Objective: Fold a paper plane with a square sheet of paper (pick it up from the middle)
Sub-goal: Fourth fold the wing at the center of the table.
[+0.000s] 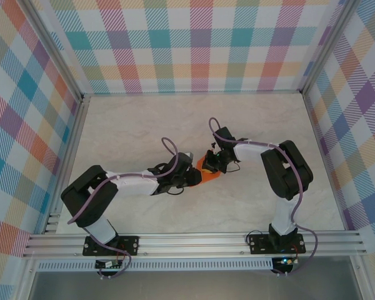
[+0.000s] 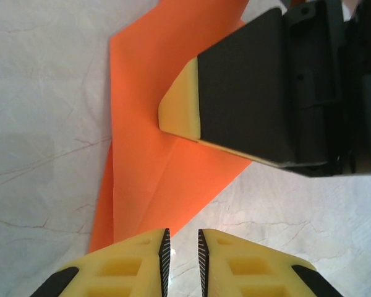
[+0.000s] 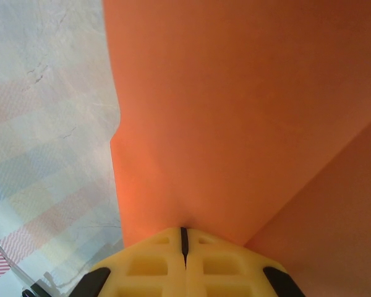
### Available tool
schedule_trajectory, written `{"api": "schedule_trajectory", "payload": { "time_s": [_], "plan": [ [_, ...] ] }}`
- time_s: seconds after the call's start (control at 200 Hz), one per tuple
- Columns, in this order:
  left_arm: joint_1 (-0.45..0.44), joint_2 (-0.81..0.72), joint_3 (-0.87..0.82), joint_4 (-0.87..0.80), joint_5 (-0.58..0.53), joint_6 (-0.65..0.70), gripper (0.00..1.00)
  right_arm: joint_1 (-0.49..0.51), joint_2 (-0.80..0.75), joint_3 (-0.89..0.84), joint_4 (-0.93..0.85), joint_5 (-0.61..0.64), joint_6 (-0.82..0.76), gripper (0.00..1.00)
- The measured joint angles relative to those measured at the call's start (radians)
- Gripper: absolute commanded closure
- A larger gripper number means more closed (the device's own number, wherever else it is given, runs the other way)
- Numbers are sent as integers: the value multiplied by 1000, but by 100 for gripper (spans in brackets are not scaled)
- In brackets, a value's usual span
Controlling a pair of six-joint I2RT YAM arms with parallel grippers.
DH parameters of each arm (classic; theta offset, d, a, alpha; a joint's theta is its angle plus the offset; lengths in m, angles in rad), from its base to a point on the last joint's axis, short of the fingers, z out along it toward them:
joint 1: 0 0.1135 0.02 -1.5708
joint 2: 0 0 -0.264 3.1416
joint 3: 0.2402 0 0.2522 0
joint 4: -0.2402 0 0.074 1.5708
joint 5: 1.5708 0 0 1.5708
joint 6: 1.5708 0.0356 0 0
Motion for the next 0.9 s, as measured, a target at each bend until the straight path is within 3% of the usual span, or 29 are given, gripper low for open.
{"api": "schedule_trajectory", "payload": {
  "time_s": [0.9],
  "plan": [
    [-10,64,52,-106,-71,11,77,0,8,14,-19,1,7,98]
  ]
}}
